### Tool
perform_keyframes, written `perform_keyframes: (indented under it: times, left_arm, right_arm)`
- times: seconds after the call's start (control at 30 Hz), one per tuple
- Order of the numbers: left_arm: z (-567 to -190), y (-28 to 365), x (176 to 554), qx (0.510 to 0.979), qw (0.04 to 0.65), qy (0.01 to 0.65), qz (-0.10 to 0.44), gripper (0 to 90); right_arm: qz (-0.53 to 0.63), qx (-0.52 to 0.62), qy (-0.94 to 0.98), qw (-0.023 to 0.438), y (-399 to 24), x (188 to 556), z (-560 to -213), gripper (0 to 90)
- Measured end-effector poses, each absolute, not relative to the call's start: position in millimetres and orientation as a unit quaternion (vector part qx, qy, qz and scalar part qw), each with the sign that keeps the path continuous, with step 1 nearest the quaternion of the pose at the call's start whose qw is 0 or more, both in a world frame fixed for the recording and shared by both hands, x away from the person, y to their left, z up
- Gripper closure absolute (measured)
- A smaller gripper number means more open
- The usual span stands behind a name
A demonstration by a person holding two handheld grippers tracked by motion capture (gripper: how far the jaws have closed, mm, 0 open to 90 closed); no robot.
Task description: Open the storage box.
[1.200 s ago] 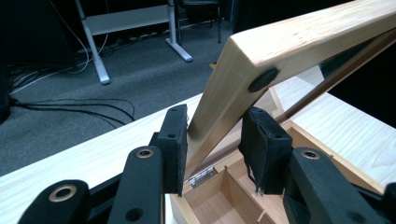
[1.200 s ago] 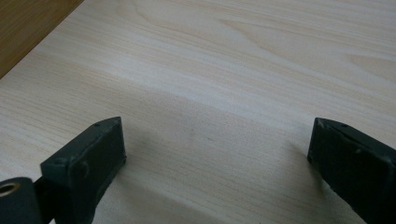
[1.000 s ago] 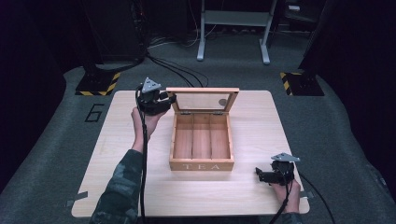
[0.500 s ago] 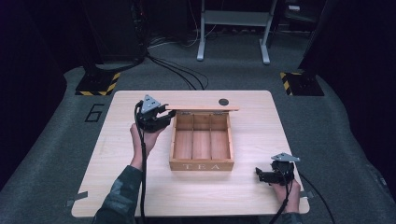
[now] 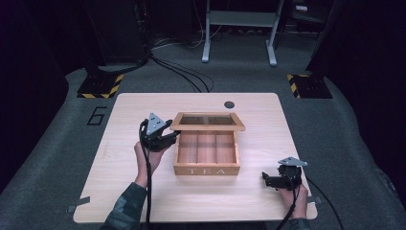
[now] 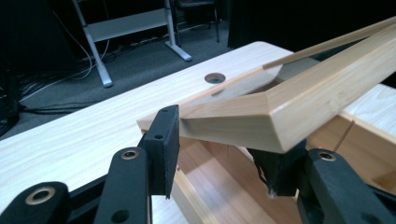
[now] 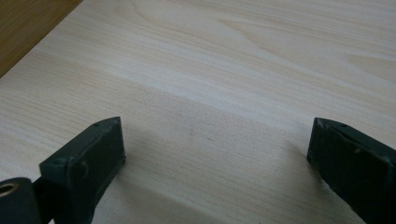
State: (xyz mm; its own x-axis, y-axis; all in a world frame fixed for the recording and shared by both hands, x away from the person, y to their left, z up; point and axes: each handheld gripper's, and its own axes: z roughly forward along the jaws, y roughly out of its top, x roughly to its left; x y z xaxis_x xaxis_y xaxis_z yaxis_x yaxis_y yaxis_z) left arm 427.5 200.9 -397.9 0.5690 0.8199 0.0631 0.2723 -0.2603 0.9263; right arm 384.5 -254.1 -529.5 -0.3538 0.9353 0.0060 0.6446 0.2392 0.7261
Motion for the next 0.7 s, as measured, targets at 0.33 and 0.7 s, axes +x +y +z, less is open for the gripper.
perform_keyframes:
  times: [0.33,0.7]
  left_arm:
    - [-439,203,413,0.748,0.477,0.378,0.265,47.3]
    - [-480,205,407,0.771,0.455,0.391,0.214,40.5]
  right_arm:
    - [0.325,0.52,0.758,0.223,-255,385,-530,3.5]
    - [0.325,0.52,0.758,0.223,-255,384,-530,3.5]
